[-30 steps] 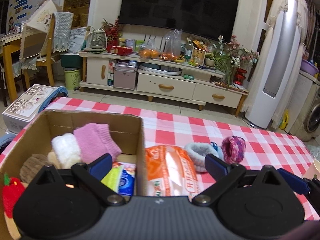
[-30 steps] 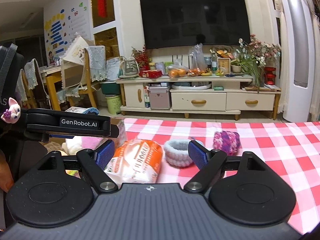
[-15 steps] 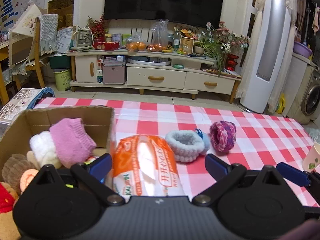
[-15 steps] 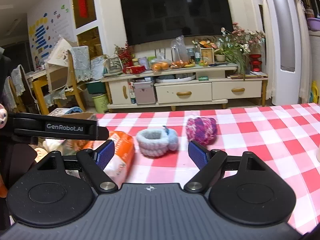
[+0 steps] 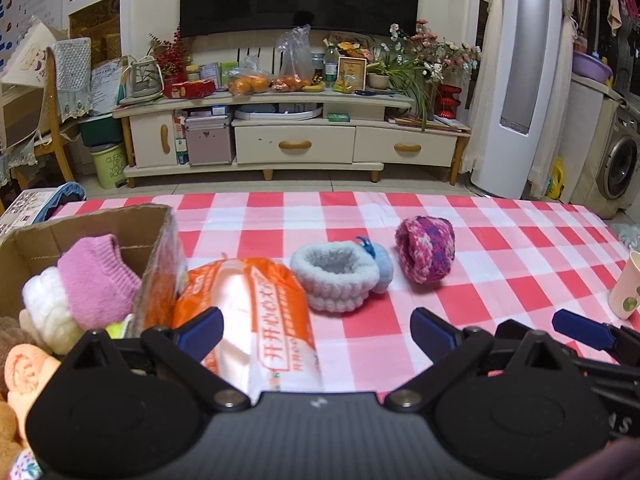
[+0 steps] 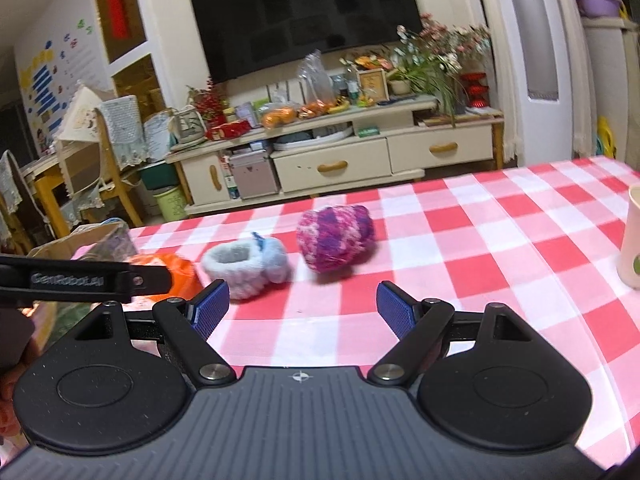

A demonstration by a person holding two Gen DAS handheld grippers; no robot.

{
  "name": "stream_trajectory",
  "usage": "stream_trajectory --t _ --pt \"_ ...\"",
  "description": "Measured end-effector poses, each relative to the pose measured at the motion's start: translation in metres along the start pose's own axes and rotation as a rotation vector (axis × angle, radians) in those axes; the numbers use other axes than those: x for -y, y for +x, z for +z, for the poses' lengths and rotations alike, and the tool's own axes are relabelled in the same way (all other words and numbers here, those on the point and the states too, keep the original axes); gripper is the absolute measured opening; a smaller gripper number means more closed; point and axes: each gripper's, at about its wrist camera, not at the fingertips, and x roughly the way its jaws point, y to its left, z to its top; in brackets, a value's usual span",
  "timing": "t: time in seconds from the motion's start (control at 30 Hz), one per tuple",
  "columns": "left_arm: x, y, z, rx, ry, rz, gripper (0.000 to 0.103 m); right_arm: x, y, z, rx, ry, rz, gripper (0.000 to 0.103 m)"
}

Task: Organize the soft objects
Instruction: 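Grasp the light-blue knit slipper with left tool while right tool grasps the purple knit hat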

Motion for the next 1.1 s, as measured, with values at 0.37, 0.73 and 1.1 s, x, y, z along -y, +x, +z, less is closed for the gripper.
stream_trajectory --t 0.37,0.73,1.1 --pt "0.022 0.014 -0.001 0.042 0.057 -0.028 0.099 0.033 0.033 -0.001 -0.051 0.146 -0.006 0.101" --pt "0.038 0.043 0.000 0.033 0.128 0.028 0.099 0.036 0.064 0.015 -0.012 0.119 0.113 0.103" --pt "0.042 0.073 0.011 0.013 0.127 0.063 0.099 0.030 0.108 0.039 -0.053 0.064 0.144 0.103"
